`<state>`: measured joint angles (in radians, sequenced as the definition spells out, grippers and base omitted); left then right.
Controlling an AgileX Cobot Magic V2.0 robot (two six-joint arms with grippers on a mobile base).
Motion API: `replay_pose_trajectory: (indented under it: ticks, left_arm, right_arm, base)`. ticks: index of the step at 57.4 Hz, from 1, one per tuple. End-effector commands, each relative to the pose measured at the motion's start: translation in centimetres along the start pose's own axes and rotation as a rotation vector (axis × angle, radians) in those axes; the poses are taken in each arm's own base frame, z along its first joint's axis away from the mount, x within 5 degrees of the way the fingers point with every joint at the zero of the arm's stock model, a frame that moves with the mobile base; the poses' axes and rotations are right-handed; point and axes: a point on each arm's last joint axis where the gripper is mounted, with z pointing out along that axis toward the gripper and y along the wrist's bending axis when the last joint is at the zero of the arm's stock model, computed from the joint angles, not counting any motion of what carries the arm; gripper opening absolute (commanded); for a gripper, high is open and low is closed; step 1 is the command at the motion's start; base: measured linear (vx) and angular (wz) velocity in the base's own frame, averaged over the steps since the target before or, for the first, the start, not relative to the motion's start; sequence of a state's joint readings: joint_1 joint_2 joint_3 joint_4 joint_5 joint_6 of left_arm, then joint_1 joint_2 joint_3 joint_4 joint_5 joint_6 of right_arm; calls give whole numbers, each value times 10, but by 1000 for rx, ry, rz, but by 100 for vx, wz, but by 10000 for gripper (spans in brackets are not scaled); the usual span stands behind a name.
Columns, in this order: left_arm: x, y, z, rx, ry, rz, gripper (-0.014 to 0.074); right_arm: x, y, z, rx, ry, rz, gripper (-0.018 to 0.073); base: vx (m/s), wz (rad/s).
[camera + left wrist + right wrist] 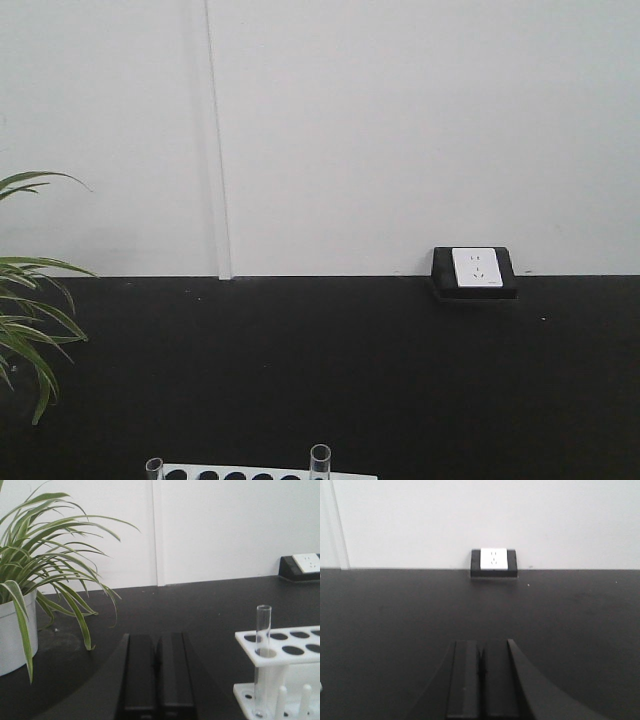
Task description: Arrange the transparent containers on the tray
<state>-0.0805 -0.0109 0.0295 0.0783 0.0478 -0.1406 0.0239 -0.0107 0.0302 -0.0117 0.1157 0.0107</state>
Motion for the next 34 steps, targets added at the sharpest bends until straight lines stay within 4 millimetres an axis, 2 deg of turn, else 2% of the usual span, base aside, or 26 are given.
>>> replay_pose_trajectory:
  ticks: [1, 12, 20, 27, 34]
  left_arm:
    - [-5, -1, -2, 19, -133, -41, -8]
    - [-10, -2, -2, 28, -187, -51, -8]
    - [-24, -3, -5, 43, -289, -52, -7]
    - [-59, -5, -12, 44, -350, -43, -7]
    - [-110, -7, -18, 23, -336, 13, -7]
  right_arm:
    - [-12, 0, -1, -1, -163, 40, 9]
    - [-19, 0, -3, -2, -236, 47, 9]
    - [-37, 0, -7, -3, -325, 27, 9]
    - [-77, 0, -17, 4, -340, -36, 9]
    - [-121, -2, -22, 31, -275, -105, 9]
  base:
    - [0, 0]
    - [0, 0]
    - [0, 0]
    - [0, 0]
    - [0, 0]
